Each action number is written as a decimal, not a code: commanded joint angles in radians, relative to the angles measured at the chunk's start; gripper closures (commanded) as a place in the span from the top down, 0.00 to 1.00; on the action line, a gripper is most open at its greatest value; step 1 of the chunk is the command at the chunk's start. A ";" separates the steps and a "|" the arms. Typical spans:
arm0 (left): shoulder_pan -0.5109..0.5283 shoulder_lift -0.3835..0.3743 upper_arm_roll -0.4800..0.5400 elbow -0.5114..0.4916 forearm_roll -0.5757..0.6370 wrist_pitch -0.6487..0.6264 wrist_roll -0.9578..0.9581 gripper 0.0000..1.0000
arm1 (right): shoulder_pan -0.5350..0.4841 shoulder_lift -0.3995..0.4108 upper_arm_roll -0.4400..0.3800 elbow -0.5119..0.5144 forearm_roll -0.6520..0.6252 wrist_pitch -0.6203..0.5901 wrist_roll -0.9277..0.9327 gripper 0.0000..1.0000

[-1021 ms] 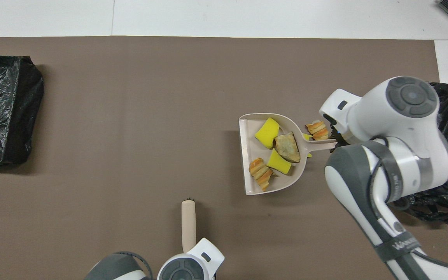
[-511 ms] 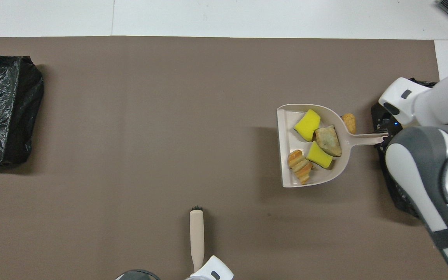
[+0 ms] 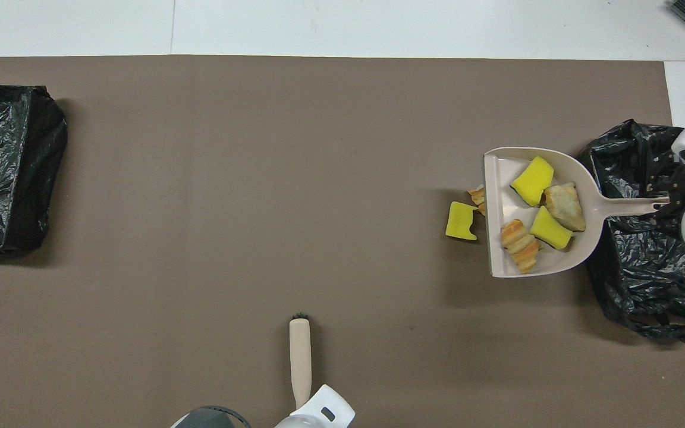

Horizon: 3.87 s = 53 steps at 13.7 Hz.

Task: Sweep and dump trash in bin
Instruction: 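Tip the dustpan into the bin with the right gripper while the left releases brush, then return the empty dustpan to the table center with the right gripper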

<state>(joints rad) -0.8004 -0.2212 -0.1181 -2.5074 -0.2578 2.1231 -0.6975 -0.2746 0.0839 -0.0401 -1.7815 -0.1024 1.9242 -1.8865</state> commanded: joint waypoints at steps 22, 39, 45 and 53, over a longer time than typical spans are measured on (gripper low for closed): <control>0.793 0.209 0.003 0.977 0.247 -0.569 0.892 1.00 | -0.129 -0.050 0.025 0.054 -0.555 0.119 0.067 0.00; 0.813 0.191 0.028 0.964 0.315 -0.638 0.711 1.00 | 0.290 -0.056 0.040 -0.067 -0.080 -0.067 1.025 0.00; 0.830 0.192 0.029 0.964 0.247 -0.623 0.699 1.00 | 0.526 0.003 0.040 -0.032 0.024 -0.053 1.678 0.00; 0.833 0.183 0.029 0.969 0.253 -0.632 0.707 1.00 | 0.813 0.209 0.040 0.186 0.115 -0.048 2.256 0.00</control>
<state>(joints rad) 0.0192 -0.0304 -0.0877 -1.5480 0.0035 1.4975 0.0140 0.4975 0.2072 0.0053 -1.6948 -0.0120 1.8905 0.2787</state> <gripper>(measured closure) 0.000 0.678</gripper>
